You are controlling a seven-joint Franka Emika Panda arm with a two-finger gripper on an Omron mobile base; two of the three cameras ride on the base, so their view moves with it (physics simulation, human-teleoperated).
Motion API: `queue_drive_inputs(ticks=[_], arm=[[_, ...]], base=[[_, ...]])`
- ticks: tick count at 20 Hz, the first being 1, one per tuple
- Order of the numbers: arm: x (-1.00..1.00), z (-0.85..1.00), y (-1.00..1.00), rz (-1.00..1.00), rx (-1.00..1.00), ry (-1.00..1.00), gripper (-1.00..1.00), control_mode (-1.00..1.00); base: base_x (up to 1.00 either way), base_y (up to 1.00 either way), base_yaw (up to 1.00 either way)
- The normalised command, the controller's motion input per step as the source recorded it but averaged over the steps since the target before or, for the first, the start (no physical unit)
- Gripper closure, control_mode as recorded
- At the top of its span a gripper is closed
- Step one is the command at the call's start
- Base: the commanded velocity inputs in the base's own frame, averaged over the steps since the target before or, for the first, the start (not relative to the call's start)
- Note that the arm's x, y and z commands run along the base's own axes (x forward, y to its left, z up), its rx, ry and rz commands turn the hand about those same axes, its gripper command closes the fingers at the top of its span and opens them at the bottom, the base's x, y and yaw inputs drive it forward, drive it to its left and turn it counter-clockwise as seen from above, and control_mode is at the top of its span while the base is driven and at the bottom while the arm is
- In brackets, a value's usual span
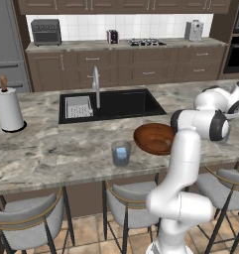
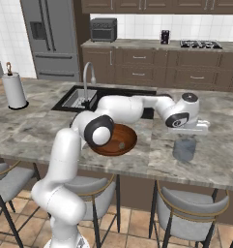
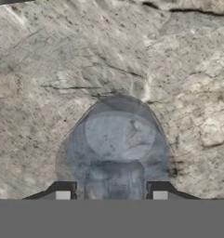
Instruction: There are four ice cubes in the ice bowl. Place two ice cubes in each glass of water.
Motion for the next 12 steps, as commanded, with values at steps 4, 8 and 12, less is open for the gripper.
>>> queue_drive_inputs(ticks=[4,8,12], arm=[[0.16,0.0,0.03,-0.07,0.0,0.0,-1.0,-1.0],[0.15,0.0,0.01,-0.08,0.0,0.0,-1.0,-1.0],[0.01,0.25,0.0,-0.06,0.0,0.0,-1.0,-1.0]], base=[[0.0,0.0,0.0],[0.0,0.0,0.0],[0.0,0.0,0.0]])
